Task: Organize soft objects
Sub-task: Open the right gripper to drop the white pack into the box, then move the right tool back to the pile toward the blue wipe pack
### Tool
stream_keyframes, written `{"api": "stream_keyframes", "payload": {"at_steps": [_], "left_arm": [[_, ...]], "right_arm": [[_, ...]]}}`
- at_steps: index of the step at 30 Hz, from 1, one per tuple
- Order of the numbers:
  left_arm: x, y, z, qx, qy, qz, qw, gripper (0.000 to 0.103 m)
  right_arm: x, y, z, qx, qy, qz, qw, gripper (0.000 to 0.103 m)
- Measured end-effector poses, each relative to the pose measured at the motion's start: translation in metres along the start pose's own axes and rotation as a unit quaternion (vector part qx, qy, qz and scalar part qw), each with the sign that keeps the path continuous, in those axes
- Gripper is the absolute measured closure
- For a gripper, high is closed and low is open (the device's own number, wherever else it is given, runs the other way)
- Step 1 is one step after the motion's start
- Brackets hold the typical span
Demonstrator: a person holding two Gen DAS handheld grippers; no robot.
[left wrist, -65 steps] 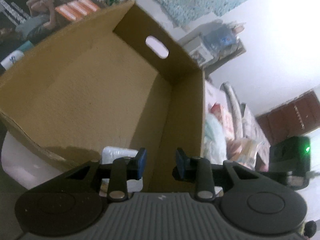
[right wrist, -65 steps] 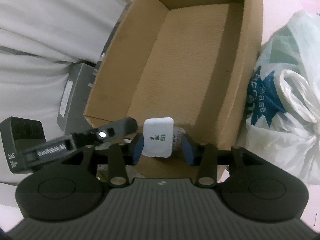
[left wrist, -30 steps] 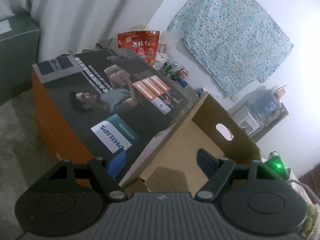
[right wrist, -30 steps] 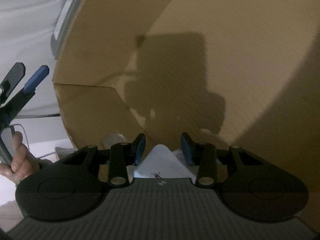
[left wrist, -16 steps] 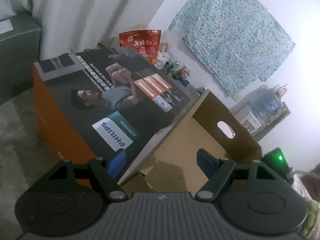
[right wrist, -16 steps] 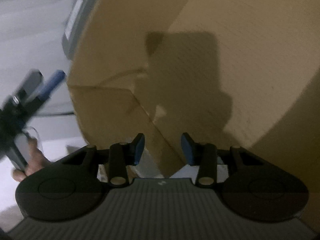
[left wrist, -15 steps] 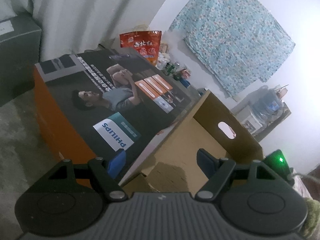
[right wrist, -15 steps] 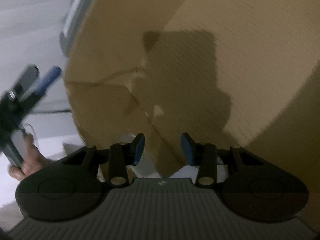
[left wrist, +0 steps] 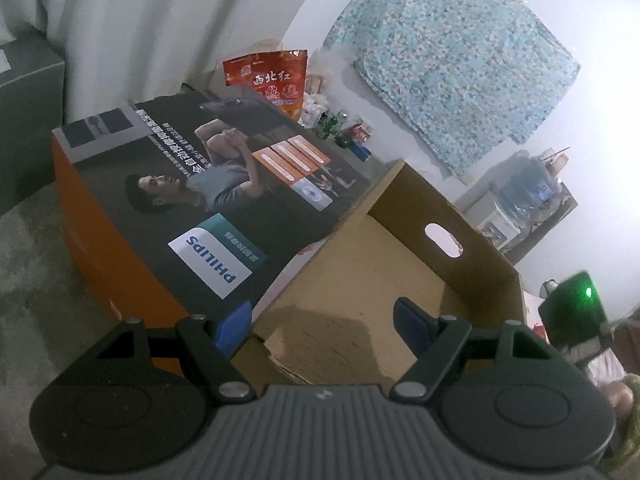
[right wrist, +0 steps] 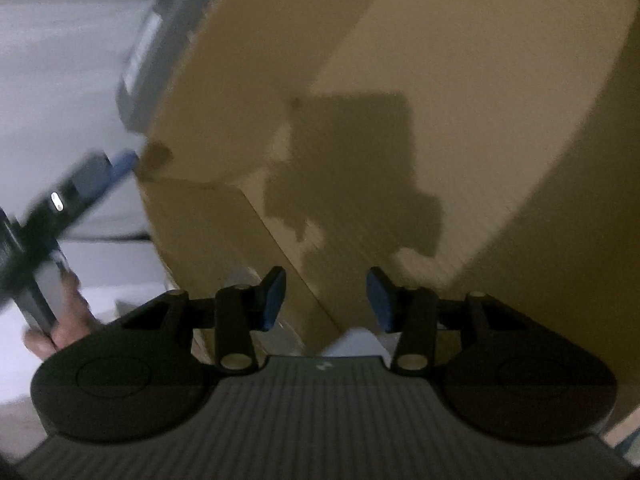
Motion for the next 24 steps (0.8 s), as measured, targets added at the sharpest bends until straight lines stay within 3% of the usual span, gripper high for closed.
{"api": "stream_keyframes", "payload": {"at_steps": [4,6,9,10,16,19,24], "left_arm": [[-0.011,0.007,0.009,-0.005,0.005,-0.020,0.9998,0.023],[-0.021,0.014,0.012,-0.002,0.010,-0.043,0.9990,0.020],[-0.040,0.025,0.017,0.001,0.032,-0.085,0.9959,0.014],[-0.046,0.030,0.019,0.001,0.041,-0.098,0.9944,0.012],[-0.095,0.066,0.027,0.009,0.092,-0.192,0.9771,0.004],[-0.122,0.095,0.031,0.026,0.125,-0.241,0.9622,0.002],[-0.167,0.152,0.038,0.057,0.177,-0.326,0.9269,0.000]], "right_arm": [[0.015,-0.003,0.025,-0.071,-0.001,0.015,0.997,0.055],[0.020,0.009,0.047,-0.123,0.000,0.018,0.992,0.047],[0.021,0.046,0.088,-0.219,0.011,0.014,0.975,0.028],[0.022,0.065,0.097,-0.255,0.015,0.010,0.967,0.023],[0.014,0.194,0.130,-0.413,0.062,-0.046,0.907,0.017],[0.007,0.261,0.134,-0.476,0.090,-0.094,0.870,0.016],[-0.007,0.366,0.135,-0.548,0.130,-0.182,0.806,0.016]]}}
Point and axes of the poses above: each gripper's, at about its wrist camera, not at the fingertips, and z roughly against the way its jaws point, x to its left, y to its underside, the point moved 2 cm from there along -z, roughly the way its jaws point, and after that the axes turned 13 degrees about z, right-handed, at the moved point
